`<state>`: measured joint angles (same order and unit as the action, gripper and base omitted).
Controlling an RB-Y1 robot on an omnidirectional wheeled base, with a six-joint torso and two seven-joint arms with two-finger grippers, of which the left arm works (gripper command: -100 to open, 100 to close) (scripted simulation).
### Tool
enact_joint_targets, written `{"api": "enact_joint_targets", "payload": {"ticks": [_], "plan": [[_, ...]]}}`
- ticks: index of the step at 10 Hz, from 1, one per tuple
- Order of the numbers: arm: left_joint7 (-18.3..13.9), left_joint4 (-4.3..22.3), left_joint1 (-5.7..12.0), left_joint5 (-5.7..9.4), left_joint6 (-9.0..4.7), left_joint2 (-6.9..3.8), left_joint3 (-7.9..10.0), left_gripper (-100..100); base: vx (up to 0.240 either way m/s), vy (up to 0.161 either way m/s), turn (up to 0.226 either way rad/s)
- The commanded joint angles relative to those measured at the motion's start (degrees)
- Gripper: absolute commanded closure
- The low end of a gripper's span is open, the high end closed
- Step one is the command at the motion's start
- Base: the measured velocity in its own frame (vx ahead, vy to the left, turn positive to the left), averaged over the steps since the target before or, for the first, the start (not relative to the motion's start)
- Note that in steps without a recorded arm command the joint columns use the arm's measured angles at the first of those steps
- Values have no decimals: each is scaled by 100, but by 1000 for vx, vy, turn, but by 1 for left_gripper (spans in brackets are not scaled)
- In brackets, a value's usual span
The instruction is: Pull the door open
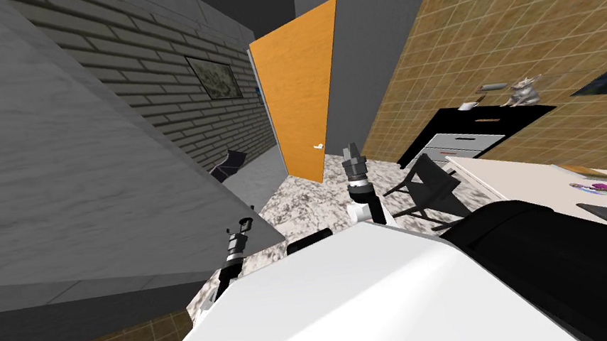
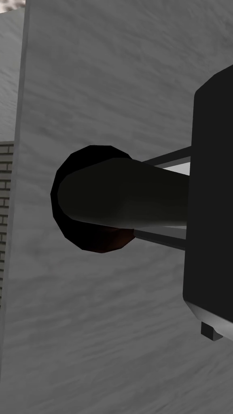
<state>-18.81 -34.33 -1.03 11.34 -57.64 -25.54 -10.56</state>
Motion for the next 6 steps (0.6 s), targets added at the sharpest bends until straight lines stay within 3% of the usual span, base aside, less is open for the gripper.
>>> {"api": "enact_joint_targets", "payload": {"ticks": [1, 4, 5, 6], "plan": [[-52, 87, 30, -55, -98, 23, -23, 100, -212, 115, -192], [-73, 94, 26, -79, -101, 29, -24, 100, -166, 96, -116], [-151, 77, -153, -141, -349, -65, -160, 100, -73, 4, 0], [-151, 77, -153, -141, -349, -65, -160, 100, -81, -1, 17]]}}
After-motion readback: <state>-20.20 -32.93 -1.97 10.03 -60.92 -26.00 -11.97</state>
